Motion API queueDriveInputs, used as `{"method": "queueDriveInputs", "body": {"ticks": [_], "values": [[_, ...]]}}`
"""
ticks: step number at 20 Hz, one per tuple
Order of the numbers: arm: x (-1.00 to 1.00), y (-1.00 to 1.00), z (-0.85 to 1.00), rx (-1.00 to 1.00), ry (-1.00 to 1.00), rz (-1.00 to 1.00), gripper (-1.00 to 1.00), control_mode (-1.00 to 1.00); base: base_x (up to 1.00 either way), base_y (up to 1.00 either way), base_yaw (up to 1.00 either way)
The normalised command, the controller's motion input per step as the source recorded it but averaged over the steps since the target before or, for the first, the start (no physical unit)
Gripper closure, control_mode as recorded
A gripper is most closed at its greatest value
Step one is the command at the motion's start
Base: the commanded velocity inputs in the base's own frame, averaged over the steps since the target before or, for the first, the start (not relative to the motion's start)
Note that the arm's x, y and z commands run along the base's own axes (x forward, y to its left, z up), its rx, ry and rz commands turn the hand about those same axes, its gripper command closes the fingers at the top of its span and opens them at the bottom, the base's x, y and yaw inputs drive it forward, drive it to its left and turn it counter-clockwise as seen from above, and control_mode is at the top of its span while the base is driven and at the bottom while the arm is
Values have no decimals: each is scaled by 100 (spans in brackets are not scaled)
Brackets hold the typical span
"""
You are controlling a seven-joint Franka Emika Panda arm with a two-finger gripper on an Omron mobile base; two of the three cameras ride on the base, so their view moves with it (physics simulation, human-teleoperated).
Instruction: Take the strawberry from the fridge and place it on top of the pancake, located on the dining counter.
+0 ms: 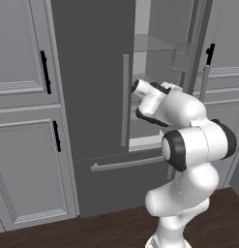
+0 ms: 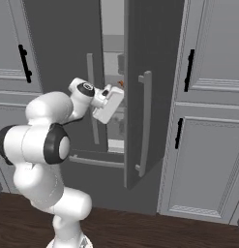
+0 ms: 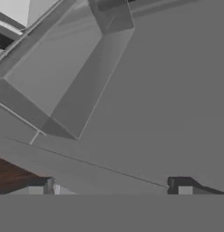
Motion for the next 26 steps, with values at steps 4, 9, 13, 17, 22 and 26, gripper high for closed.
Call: {"method": "queueDriveInputs", "body": {"ticks": [4, 9, 13, 17, 22, 26], "values": [[-25, -63, 0, -4, 0, 0, -100, -100, 0, 0, 0], [-42, -66, 0, -6, 0, 0, -100, -100, 0, 0, 0], [-18, -80, 0, -4, -11, 1, -100, -100, 0, 0, 0], [-1, -94, 0, 2, -7, 8, -100, -100, 0, 0, 0], [0, -53, 0, 5, 0, 3, -100, -100, 0, 0, 0], [-14, 25, 0, 9, -3, 0, -100, -100, 0, 0, 0]]}}
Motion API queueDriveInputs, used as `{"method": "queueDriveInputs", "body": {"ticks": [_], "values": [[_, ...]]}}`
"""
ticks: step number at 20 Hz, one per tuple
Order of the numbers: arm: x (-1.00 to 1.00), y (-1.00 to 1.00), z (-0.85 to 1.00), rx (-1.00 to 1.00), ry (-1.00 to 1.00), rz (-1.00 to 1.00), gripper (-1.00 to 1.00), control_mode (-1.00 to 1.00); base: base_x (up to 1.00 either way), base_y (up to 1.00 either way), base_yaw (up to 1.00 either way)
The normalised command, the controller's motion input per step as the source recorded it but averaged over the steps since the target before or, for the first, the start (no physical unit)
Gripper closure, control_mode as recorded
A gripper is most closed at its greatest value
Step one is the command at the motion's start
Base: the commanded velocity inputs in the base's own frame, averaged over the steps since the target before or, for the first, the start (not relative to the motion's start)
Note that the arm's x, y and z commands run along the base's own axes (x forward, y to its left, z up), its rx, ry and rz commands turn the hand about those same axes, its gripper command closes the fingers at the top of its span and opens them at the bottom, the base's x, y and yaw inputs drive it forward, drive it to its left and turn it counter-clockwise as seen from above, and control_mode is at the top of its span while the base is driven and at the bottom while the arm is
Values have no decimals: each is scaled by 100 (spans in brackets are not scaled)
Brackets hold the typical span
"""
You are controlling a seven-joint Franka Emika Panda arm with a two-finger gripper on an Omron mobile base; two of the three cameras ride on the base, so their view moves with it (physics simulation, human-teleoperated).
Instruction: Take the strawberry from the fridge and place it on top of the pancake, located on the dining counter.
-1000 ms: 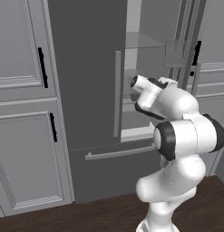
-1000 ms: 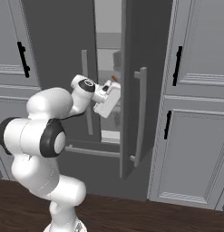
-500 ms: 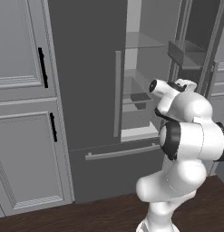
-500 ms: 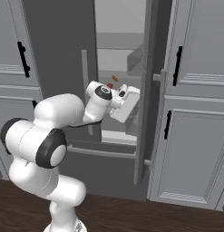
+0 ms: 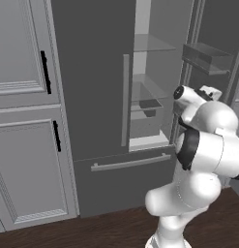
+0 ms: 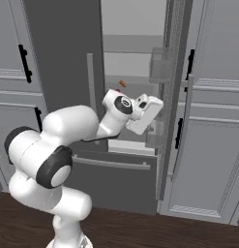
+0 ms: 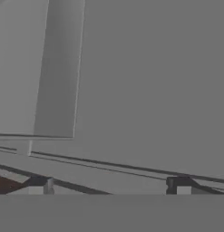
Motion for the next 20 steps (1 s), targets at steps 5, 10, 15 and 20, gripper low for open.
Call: {"method": "queueDriveInputs", "body": {"ticks": [5, 10, 15, 20], "values": [[0, 94, 0, 21, -14, 0, -100, -100, 0, 0, 0], [0, 100, -7, 35, -17, 0, -100, -100, 0, 0, 0], [0, 100, -48, 53, -13, -1, -100, -100, 0, 0, 0], [0, 94, -63, 72, -6, -1, -100, -100, 0, 0, 0]]}}
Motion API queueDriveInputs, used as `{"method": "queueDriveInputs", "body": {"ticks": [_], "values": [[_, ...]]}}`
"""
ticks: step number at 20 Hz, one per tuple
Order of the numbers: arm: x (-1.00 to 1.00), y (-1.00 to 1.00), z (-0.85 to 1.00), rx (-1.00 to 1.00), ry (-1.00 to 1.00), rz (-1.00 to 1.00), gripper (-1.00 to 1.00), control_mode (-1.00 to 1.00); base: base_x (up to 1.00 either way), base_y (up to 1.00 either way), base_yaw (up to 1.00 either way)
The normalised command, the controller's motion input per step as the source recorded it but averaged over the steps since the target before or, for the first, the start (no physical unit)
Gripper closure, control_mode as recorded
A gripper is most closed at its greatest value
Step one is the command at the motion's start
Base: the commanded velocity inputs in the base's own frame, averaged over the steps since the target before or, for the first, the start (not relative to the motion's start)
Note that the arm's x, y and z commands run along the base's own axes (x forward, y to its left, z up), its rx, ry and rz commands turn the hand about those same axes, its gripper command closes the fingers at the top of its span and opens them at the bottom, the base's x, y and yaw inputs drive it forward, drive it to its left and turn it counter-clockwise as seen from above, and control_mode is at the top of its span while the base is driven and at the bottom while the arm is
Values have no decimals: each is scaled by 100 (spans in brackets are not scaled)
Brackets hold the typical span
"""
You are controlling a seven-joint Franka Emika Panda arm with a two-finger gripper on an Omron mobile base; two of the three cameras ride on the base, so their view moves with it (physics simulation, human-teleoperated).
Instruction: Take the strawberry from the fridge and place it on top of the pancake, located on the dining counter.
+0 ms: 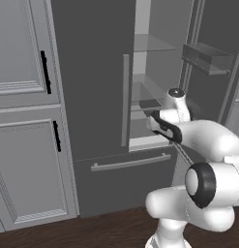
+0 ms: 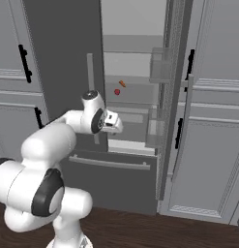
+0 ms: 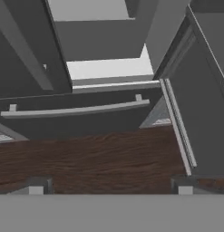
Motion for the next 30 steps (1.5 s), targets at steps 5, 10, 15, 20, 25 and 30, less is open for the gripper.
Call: {"method": "queueDriveInputs", "body": {"ticks": [5, 10, 15, 20, 25, 30], "values": [[0, 77, 43, 37, -48, -2, -100, -100, 0, 0, 0], [1, 53, 89, -17, -37, 0, -100, -100, 0, 0, 0], [49, 10, 100, -28, 10, -5, -100, -100, 0, 0, 0], [13, 24, 39, 15, 2, -1, -100, -100, 0, 0, 0], [0, 13, 1, 18, -1, 0, -100, -100, 0, 0, 0], [29, 31, 1, -1, -2, 0, -100, -100, 0, 0, 0]]}}
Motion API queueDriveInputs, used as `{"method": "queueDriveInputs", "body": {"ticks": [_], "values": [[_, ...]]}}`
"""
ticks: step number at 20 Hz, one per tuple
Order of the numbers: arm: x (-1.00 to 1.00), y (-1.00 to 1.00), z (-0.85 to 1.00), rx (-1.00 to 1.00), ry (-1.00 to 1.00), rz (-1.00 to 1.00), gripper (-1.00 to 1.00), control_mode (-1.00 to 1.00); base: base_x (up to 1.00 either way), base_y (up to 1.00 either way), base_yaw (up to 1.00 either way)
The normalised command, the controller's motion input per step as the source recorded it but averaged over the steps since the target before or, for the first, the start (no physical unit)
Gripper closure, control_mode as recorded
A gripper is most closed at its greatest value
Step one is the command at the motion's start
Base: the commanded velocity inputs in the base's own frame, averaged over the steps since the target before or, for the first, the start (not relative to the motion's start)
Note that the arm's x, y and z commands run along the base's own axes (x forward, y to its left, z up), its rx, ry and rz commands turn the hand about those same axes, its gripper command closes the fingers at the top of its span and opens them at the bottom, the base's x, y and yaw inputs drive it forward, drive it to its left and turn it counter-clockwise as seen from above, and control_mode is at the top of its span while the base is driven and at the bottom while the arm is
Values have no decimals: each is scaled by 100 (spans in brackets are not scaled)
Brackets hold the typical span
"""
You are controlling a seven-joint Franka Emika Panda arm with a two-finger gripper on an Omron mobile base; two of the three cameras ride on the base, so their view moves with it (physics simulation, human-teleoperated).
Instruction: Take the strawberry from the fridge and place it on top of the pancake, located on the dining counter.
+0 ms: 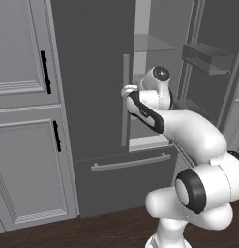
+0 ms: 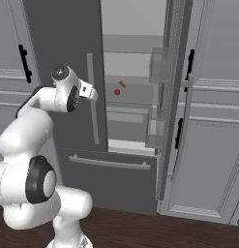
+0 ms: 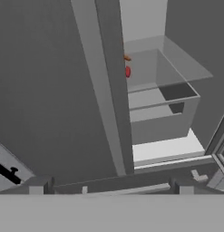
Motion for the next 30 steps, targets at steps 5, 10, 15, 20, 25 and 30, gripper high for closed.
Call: {"method": "queueDriveInputs", "body": {"ticks": [5, 10, 15, 20, 25, 30], "values": [[60, 22, 1, -6, 1, 0, -100, -100, 0, 0, 0], [38, -7, -6, -1, 0, 0, -100, -100, 0, 0, 0], [62, -5, -16, -1, 0, 0, -100, -100, 0, 0, 0], [66, -6, -25, -4, 0, 0, -100, -100, 0, 0, 0], [45, 9, -14, -8, 0, 0, -100, -100, 0, 0, 0], [33, 16, -6, -5, -5, 0, -100, -100, 0, 0, 0]]}}
